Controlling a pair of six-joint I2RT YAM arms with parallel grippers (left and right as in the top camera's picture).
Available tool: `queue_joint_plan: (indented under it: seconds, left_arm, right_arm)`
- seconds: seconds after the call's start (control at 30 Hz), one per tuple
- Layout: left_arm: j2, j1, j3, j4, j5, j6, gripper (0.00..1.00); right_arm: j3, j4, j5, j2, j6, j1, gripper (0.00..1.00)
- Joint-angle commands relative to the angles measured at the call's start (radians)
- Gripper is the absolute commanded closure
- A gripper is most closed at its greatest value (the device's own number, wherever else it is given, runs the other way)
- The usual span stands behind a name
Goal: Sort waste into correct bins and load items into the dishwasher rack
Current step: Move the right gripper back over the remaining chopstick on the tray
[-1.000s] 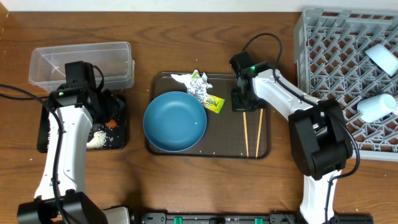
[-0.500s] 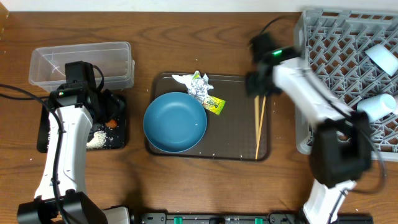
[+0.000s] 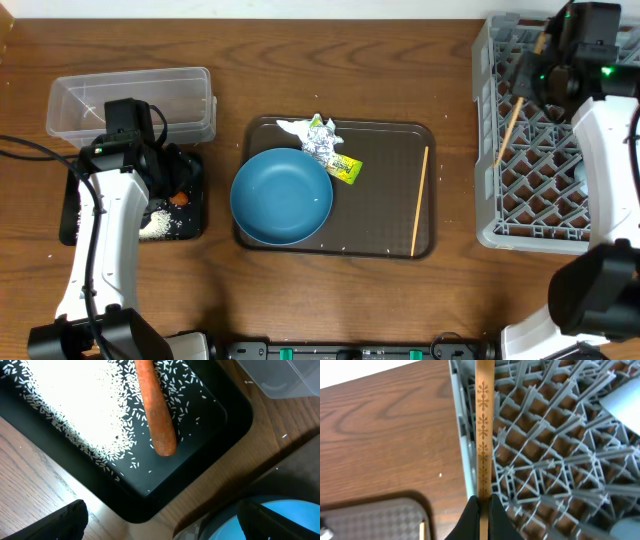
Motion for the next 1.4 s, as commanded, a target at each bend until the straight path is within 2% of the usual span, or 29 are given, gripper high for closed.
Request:
queue_joint_plan:
  seconds: [0.0, 0.2, 0.3, 0.37, 0.43, 0.47, 0.57, 0.7, 0.87, 1.1, 1.2, 1.37]
  left_arm:
    - [-0.014, 0.004, 0.008, -0.006, -0.023, -0.008, 0.02]
    - [-0.014, 0.004, 0.008, -0.006, -0.023, -0.008, 0.02]
    - [-0.014, 0.004, 0.008, -0.006, -0.023, -0.008, 0.02]
    - [-0.014, 0.004, 0.008, -0.006, -0.023, -0.008, 0.02]
    - [-0.014, 0.004, 0.008, -0.006, -0.023, -0.008, 0.02]
    - [-0.014, 0.004, 0.008, -0.006, -0.023, -0.008, 0.02]
    - [-0.014, 0.004, 0.008, -0.006, -0.023, -0.008, 0.02]
    - [-0.014, 0.004, 0.008, -0.006, -0.023, -0.008, 0.02]
    - [-0.014, 0.004, 0.008, -0.006, -0.023, -0.008, 0.02]
    - [-0.014, 0.004, 0.008, -0.006, -0.023, -0.008, 0.02]
    - [-0.014, 0.004, 0.008, -0.006, -0.023, -0.008, 0.02]
    - [-0.014, 0.004, 0.008, -0.006, -0.023, -0.008, 0.02]
  right_arm:
    - [-0.005, 0.031, -0.01, 0.037, -0.087, -0.011, 0.99]
    - [-0.005, 0.069, 0.004, 0.076, -0.15, -0.014, 0.98]
    - [-0.005, 0.073, 0.009, 0.083, -0.15, -0.014, 0.94]
    - [-0.005, 0.072, 0.008, 0.083, -0.149, -0.014, 0.79]
    - [-0.005, 0.072, 0.008, 0.083, -0.149, -0.014, 0.44]
    - [-0.005, 0.069, 0.008, 0.083, -0.149, -0.014, 0.3]
    - [-0.005, 0.055, 0.008, 0.083, -0.148, -0.012, 0.19]
    - [0.002, 0.01, -0.002, 0.065, -0.144, -0.012, 0.15]
    - [0.01, -0.054, -0.114, -0.002, -0.14, -0.004, 0.12]
    - [0.01, -0.185, -0.467, -0.09, -0.14, 0.048, 0.04]
    - [0.0, -0.235, -0.442, -0.086, -0.111, 0.098, 0.01]
    - [-0.104, -0.237, -0.265, -0.085, 0.067, 0.223, 0.01]
